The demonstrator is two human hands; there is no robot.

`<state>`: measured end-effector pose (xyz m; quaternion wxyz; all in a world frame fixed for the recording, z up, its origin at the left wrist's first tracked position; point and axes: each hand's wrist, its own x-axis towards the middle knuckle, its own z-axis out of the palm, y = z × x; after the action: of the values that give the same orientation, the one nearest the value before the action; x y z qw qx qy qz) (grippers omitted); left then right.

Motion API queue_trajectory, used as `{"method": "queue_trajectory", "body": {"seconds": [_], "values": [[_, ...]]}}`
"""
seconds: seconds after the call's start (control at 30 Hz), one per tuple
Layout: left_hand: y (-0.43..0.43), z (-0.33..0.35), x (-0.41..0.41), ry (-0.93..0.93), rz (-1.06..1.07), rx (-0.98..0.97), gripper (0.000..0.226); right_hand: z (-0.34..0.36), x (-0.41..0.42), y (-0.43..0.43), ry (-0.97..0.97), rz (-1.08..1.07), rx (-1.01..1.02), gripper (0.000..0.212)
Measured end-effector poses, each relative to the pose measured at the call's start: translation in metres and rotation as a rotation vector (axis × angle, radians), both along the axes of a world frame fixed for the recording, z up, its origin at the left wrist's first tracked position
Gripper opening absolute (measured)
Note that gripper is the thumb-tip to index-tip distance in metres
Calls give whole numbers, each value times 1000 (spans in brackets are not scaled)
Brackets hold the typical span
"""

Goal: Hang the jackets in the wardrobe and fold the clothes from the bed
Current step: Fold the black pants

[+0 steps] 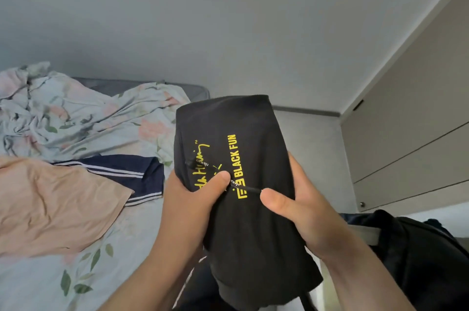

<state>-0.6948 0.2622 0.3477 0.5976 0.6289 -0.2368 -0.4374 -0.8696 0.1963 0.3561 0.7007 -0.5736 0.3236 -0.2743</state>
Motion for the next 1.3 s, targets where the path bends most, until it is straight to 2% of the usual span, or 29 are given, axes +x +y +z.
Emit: {"method": "queue_trajectory", "body": {"seconds": [0.1,0.27,0.47,0.77,1.1,1.3], "values": [[-20,31,-10,26,-25,-27,58,31,-7,-11,2,-107,8,65],[-73,68,-23,42,-168,-121,47,62,-20,-42,-45,-250,-16,57],[-146,75,-39,110,-330,-102,63,80,-40,-84,10,-430,-48,58],[-235,73,-70,193,-709,-42,55,92,-69,-111,80,-756,-1,58],[-249,73,-116,208,-1016,-40,37,87,-96,-74,113,-1027,-19,63],[-225,87,-134,252,-1136,-51,46,87,-101,-45,91,-1139,-80,54]]}}
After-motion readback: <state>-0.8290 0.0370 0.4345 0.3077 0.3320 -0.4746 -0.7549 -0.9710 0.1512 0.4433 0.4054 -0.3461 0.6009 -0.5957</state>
